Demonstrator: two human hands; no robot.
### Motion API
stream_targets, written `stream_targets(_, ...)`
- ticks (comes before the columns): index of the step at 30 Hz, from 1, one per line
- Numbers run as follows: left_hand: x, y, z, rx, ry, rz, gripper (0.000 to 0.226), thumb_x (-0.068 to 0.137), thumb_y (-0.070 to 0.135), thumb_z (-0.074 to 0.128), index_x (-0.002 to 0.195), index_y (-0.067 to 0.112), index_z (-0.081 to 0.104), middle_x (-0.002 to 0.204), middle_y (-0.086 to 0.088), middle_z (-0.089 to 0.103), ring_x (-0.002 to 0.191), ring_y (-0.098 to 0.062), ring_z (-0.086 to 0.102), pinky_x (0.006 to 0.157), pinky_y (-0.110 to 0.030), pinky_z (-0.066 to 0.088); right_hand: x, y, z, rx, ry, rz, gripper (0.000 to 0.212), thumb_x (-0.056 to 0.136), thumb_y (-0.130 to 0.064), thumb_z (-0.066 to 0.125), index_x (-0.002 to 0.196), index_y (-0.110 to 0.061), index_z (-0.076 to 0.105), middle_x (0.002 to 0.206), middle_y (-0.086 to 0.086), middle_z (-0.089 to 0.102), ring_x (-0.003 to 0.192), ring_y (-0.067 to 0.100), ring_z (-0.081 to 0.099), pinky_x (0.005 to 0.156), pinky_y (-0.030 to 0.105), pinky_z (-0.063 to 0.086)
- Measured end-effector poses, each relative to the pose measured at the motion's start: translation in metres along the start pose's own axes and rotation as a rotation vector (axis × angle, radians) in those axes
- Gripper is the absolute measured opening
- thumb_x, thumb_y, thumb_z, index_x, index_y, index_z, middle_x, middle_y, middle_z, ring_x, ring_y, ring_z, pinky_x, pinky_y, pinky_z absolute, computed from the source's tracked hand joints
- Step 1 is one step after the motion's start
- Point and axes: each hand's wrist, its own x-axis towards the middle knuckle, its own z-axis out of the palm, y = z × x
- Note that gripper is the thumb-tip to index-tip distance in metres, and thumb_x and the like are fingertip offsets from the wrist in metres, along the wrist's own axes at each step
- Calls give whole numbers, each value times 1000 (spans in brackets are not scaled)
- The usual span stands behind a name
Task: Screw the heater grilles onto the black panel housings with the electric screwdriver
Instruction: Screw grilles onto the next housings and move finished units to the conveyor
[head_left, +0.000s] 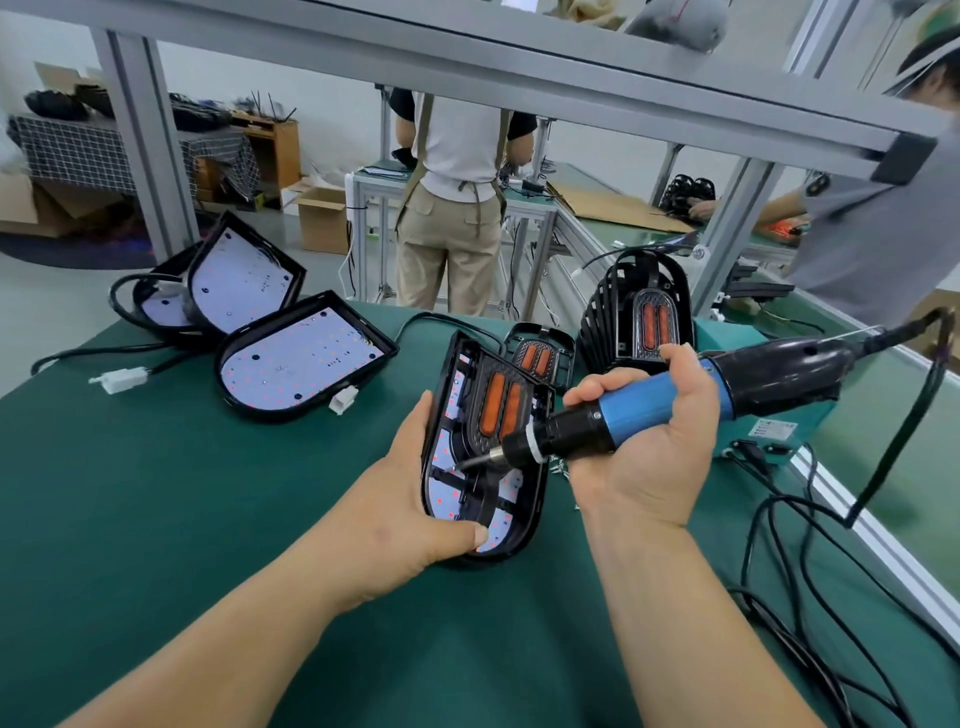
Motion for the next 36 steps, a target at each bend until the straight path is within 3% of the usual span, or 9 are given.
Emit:
stream_targets(3,0,0,0,3,3,14,115,64,27,77,149,52,4,118,45,56,110,15,57,82,-4,44,-1,1,1,0,2,5,37,80,-29,61,107,-13,42,54,3,52,46,23,54,57,32,48)
stream_targets(8,0,1,1,12,11,-6,122,62,30,76,154,48,-3,113,47,56,106,16,57,79,-2,43,-2,2,2,10,1,3,35,80,-28,61,106,-13,43,54,3,53,47,23,54,58,33,47)
stream_targets(13,3,0,-1,0,5,-23,124,61,33,77,154,48,-5,115,43,59,105,13,60,83,-8,45,-3,2,6,-2,-20,11,37,80,-28,62,108,-12,43,54,3,53,47,22,53,55,33,48)
stream_targets(16,6,-2,-2,-33,-7,-14,124,57,34,76,153,50,0,119,33,63,108,5,63,94,-23,50,-3,4,8,-21,-26,7,41,80,-29,62,110,-10,41,54,4,52,48,23,52,55,33,48)
stream_targets(20,12,-5,-5,-70,-42,-12,103,61,24,77,144,55,23,120,13,69,110,-16,67,96,-42,55,-3,10,14,-67,-39,-47,25,83,-25,60,98,-9,46,51,3,52,44,21,52,52,30,48)
stream_targets(22,15,-7,-6,-126,-77,-35,83,65,17,76,128,57,40,115,6,71,104,-21,69,83,-40,59,-4,14,18,-75,-26,-57,18,83,-23,60,92,-13,48,51,5,50,43,21,51,51,29,47)
stream_targets(25,18,-12,-8,-223,-98,-101,72,67,12,76,120,52,49,111,3,72,99,-17,71,70,-33,58,-3,19,21,-95,-19,-35,16,82,-23,61,89,-16,49,51,5,49,42,22,50,50,29,46)
stream_targets(32,22,-15,-8,-248,-89,-120,71,64,13,77,124,40,49,112,-5,70,109,-34,66,76,-45,61,6,25,31,-158,-14,0,19,83,-21,66,90,-16,50,55,7,43,45,23,47,50,32,45)
stream_targets(36,22,-15,-8,-231,-73,-125,70,62,16,78,122,37,50,109,-7,70,105,-35,67,79,-49,61,6,24,30,-140,-5,20,15,85,-20,66,85,-18,51,54,5,44,45,21,47,49,31,45)
